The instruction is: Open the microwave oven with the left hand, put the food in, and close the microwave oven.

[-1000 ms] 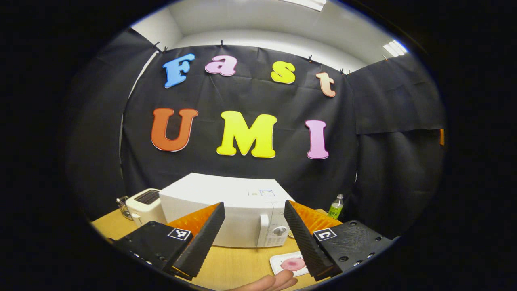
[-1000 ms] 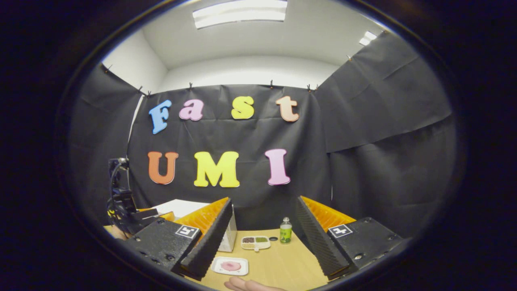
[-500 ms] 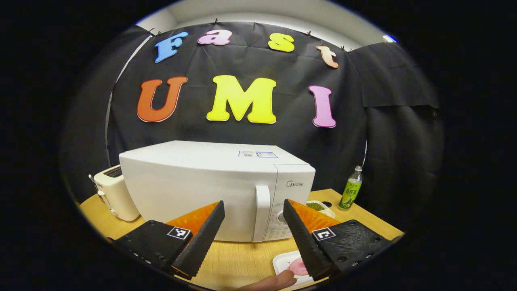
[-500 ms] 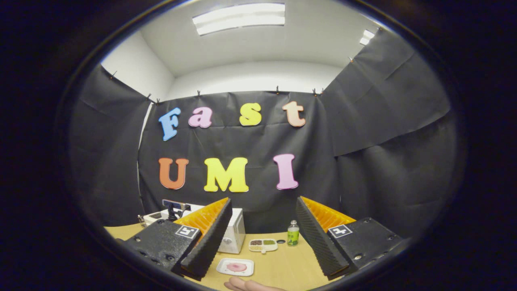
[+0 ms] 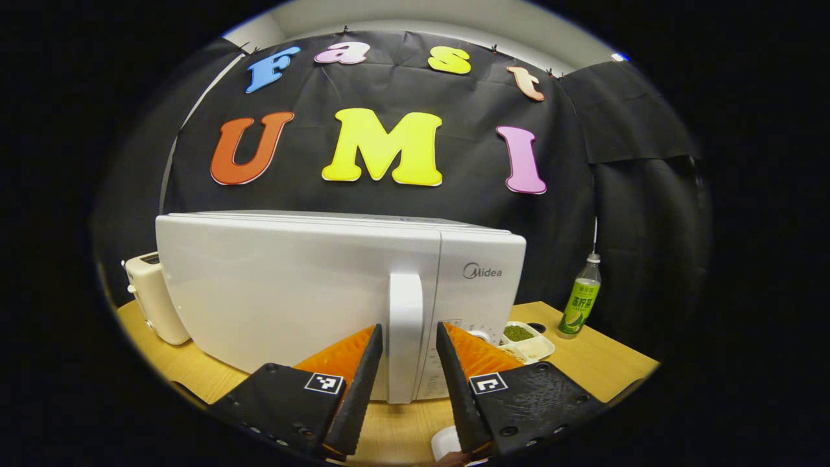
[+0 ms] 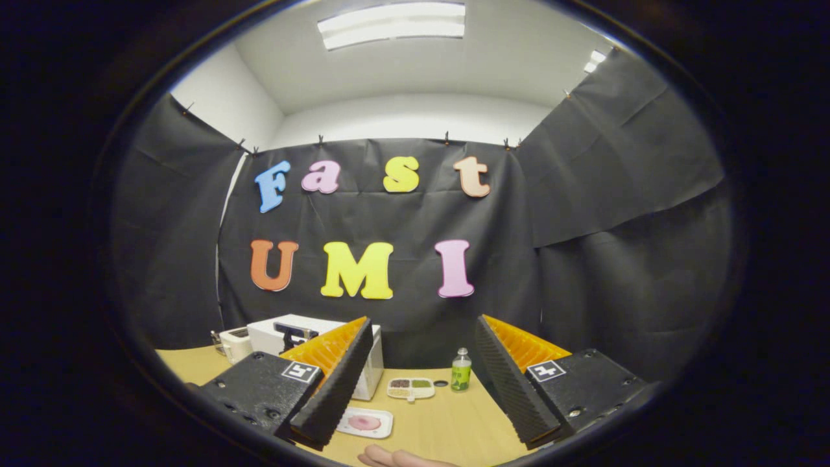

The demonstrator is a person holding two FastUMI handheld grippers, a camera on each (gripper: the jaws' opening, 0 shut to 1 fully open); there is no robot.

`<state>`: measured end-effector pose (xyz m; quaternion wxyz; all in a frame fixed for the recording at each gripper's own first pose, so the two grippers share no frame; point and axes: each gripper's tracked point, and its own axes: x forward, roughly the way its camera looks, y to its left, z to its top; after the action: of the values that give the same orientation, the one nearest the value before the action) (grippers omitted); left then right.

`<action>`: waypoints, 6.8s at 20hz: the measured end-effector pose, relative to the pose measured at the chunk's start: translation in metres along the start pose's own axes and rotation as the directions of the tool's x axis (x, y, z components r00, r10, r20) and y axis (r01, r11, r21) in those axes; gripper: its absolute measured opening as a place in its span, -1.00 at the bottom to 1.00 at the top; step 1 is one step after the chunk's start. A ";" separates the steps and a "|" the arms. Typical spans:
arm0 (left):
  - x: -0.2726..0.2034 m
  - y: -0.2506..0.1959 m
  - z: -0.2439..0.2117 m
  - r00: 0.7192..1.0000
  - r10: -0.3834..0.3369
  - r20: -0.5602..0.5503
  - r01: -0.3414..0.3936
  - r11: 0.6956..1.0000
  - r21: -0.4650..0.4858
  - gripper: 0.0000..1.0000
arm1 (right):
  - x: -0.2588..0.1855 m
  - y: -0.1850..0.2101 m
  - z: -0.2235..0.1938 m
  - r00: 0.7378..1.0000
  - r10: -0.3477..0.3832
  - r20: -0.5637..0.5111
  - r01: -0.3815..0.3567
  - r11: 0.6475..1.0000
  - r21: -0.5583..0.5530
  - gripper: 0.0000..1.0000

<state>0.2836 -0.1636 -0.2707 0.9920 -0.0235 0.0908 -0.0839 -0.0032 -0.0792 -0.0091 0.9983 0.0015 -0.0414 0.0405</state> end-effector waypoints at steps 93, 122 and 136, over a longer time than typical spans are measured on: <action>-0.348 0.121 0.153 0.961 0.115 0.252 -0.135 0.989 0.064 0.87 | 0.142 0.099 -0.454 -0.039 0.424 -0.905 -0.076 0.902 0.426 -0.66; -0.389 0.214 0.123 0.966 0.144 0.214 -0.165 0.983 0.079 0.87 | 0.119 0.255 -0.352 0.372 0.556 -0.743 0.337 0.665 0.667 -0.92; -0.400 0.229 0.114 0.975 0.107 0.196 -0.129 0.986 0.106 0.87 | 0.236 0.404 -0.368 0.686 0.337 -0.645 0.498 0.429 0.753 -0.91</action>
<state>-0.0456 0.1339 -0.1021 0.9991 0.0327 -0.0079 -0.0273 0.2291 0.3448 -0.3565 0.7648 0.5182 0.3829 -0.0009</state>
